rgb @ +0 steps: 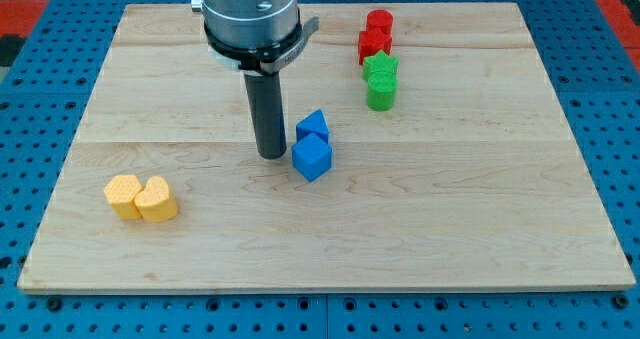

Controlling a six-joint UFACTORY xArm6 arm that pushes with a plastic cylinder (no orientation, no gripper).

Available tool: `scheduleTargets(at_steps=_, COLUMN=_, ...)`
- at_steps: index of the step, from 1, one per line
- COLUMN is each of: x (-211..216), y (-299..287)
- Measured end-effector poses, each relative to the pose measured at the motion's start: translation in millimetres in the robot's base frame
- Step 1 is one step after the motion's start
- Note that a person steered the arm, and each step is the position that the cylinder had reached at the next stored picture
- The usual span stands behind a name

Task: Push the blue triangle to the bottom of the green circle

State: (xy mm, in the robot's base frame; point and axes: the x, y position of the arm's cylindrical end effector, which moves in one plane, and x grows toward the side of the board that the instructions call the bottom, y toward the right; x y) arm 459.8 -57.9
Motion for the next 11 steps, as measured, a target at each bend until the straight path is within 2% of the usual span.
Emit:
scheduleTargets(at_steps=2, x=15, y=45)
scheduleTargets(at_steps=4, x=8, y=2)
scheduleTargets(at_steps=6, x=-12, y=25)
scheduleTargets(at_steps=7, x=-21, y=1)
scheduleTargets(at_steps=9, x=-35, y=84)
scheduleTargets(at_steps=11, x=-25, y=97)
